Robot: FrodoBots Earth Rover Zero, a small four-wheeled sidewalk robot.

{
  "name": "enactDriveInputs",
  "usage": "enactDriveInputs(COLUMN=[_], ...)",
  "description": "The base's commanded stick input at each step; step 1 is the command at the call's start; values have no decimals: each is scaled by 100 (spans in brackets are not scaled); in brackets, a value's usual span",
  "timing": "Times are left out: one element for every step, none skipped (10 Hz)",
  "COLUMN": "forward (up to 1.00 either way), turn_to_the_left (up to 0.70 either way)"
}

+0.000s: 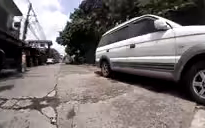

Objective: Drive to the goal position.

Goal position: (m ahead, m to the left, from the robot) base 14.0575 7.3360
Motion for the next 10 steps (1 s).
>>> enactDriveInputs(forward=[70,70,70,70,70,70,70,70,70,70], turn_to_the_left=[0,10,27,27,27,27,17,1,0,0])
